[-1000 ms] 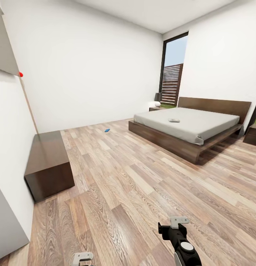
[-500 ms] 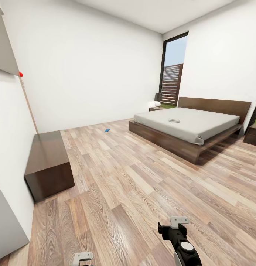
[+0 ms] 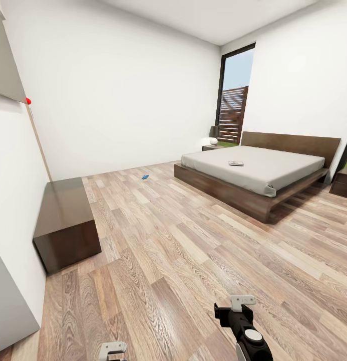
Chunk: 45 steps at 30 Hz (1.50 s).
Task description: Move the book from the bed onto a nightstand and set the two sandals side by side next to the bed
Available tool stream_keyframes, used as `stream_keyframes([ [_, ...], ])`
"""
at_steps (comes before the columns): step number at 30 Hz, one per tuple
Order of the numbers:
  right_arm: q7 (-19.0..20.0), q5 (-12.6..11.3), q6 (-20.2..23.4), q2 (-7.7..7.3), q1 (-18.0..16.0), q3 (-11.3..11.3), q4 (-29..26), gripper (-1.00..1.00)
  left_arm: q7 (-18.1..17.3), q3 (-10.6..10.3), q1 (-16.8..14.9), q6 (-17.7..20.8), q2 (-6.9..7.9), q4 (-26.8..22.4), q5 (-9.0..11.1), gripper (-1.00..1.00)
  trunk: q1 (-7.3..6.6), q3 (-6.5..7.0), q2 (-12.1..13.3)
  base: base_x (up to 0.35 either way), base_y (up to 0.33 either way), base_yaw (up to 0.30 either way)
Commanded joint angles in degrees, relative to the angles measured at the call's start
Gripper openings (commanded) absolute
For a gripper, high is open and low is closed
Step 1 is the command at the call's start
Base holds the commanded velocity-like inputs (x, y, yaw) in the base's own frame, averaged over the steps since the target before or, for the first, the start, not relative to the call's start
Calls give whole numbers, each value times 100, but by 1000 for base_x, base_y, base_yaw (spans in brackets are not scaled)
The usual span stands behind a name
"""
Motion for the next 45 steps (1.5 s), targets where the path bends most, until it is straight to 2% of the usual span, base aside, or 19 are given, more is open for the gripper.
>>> stream_keyframes([
  [1,-32,1,34,-1,-3,11,-7,100,27,-50,-2,4,1,-4,57,100,-1,-6,-2,0,0,0],
  [18,-37,23,18,12,-3,17,-67,100,27,-49,-2,-3,1,-4,57,100,-1,-6,-2,0,0,0],
  [20,-38,24,18,17,-3,19,-99,100,27,-49,-2,-4,1,-4,57,100,43,-42,-83,0,0,0],
  [31,-40,23,64,30,41,162,-647,100,27,-50,-2,-9,1,-4,57,100,71,-285,-97,0,0,0],
  [38,-47,26,107,38,384,420,-1374,100,22,-50,-2,-10,1,-4,57,100,89,-440,-107,0,0,0],
  [40,-54,30,116,40,531,560,-1660,100,21,-50,-2,-10,1,-4,57,100,94,-485,-109,0,0,0],
  [45,-68,37,124,41,692,756,-1969,100,19,-50,-2,-11,1,-4,57,100,107,-595,-116,0,0,0],
])
